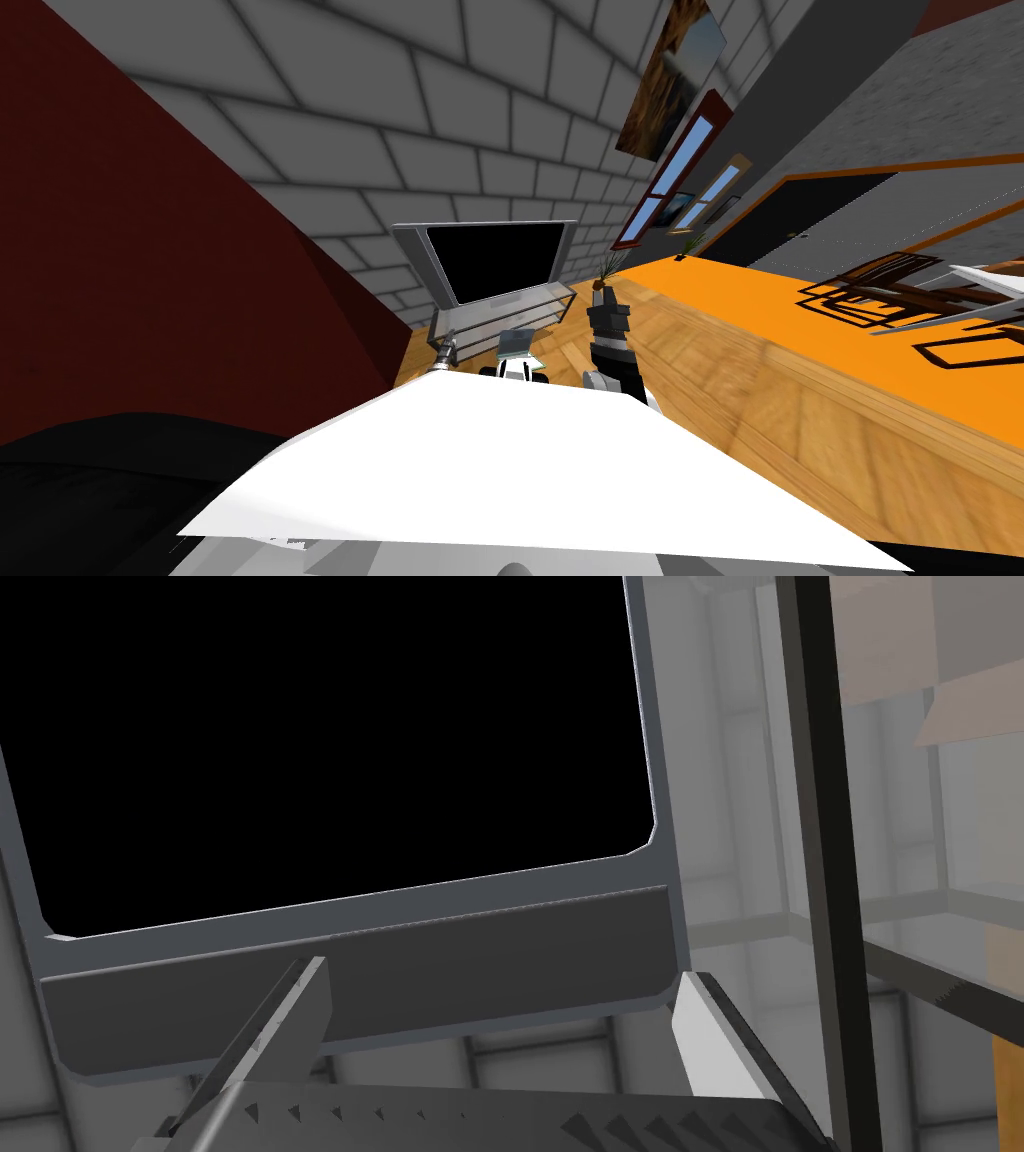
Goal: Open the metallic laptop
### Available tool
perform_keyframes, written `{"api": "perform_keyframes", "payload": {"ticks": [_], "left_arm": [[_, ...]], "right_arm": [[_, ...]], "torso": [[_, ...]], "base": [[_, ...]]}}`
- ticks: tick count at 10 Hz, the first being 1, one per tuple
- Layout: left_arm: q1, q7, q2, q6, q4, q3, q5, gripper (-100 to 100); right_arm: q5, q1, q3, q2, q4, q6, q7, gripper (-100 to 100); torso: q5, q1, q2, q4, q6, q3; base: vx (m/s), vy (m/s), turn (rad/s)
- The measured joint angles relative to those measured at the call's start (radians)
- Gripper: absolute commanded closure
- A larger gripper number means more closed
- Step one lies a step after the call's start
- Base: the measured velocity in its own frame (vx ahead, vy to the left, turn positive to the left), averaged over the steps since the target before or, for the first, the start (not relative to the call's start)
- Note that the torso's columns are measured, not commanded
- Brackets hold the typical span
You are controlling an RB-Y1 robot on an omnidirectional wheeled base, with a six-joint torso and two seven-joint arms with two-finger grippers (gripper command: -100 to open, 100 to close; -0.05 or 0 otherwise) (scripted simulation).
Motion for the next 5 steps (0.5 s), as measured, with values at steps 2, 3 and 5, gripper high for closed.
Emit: {"api": "perform_keyframes", "payload": {"ticks": [2,3,5], "left_arm": [[-0.007,0.007,0.002,-0.034,0.082,-0.003,0.006,-100],[-0.001,0.005,-0.002,-0.047,0.115,-0.005,0.008,-100],[-0.01,0.007,-0.005,-0.061,0.175,-0.007,0.014,-100]], "right_arm": [[0.0,0.0,0.0,0.0,0.0,0.0,0.0,0],[0.0,0.0,0.0,0.0,0.0,0.0,0.0,0],[0.0,0.0,0.0,0.0,0.0,0.0,0.0,0]], "torso": [[0.0,-0.001,0.0,0.0,0.0,0.0],[0.0,-0.001,0.0,0.0,0.0,0.0],[0.0,0.0,0.001,0.0,0.0,0.0]], "base": [[0.055,-0.042,-0.012],[0.056,-0.057,-0.023],[0.038,-0.038,-0.011]]}}
